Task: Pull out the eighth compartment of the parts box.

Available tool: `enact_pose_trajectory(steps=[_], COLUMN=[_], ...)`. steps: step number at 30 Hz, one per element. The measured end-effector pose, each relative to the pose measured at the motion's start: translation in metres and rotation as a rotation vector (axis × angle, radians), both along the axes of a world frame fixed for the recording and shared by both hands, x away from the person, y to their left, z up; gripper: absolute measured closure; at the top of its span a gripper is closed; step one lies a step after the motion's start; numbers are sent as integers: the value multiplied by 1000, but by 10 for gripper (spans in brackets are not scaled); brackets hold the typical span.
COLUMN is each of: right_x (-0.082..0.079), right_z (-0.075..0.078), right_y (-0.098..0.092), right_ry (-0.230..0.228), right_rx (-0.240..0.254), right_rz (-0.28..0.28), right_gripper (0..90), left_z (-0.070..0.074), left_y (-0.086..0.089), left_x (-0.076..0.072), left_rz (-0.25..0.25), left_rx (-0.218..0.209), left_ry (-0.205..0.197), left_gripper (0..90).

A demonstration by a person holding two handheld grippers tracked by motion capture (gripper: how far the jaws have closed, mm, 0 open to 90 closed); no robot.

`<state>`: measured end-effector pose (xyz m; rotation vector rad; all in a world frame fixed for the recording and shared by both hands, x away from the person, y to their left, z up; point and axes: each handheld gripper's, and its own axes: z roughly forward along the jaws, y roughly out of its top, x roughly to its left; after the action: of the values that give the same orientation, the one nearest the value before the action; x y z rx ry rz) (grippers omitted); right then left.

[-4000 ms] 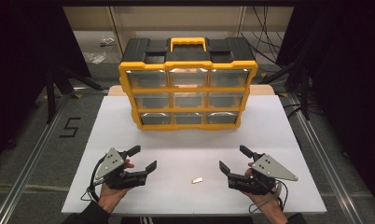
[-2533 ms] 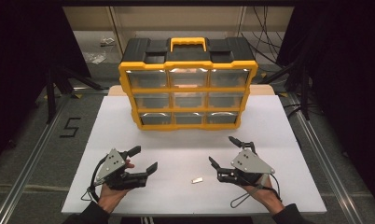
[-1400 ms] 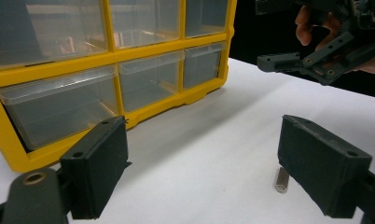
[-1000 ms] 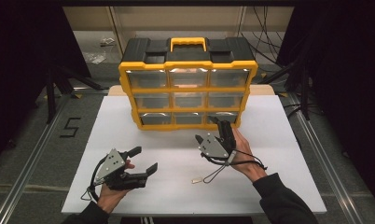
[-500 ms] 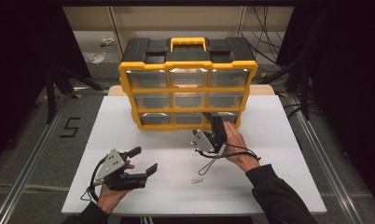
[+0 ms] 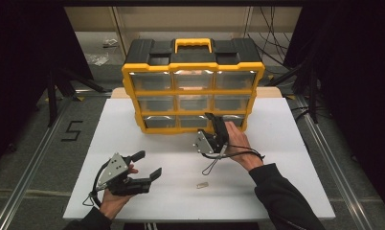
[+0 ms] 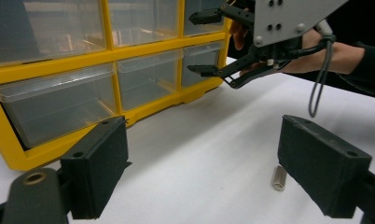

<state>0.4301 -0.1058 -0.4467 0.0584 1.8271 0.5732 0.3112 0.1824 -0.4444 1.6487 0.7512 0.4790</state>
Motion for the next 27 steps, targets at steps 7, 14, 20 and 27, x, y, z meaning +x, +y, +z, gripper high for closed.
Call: enact_pose_trajectory(steps=[7, 14, 20, 27], right_x=[10, 16, 19, 24], right_z=[-7, -11, -13, -15], right_y=[4, 3, 6, 6], right_ry=[-28, -46, -61, -71], right_rx=[-47, -75, -91, -118], right_rz=[-3, -10, -8, -14], right_gripper=[344, 399, 432, 452], left_z=[0, 0, -1, -1], left_y=[0, 1, 0, 1], left_x=[0, 0, 1, 1], left_rz=[2, 4, 3, 5], left_rx=[-1, -3, -2, -7], left_ry=[-2, -1, 6, 10], left_gripper=[160, 160, 160, 161])
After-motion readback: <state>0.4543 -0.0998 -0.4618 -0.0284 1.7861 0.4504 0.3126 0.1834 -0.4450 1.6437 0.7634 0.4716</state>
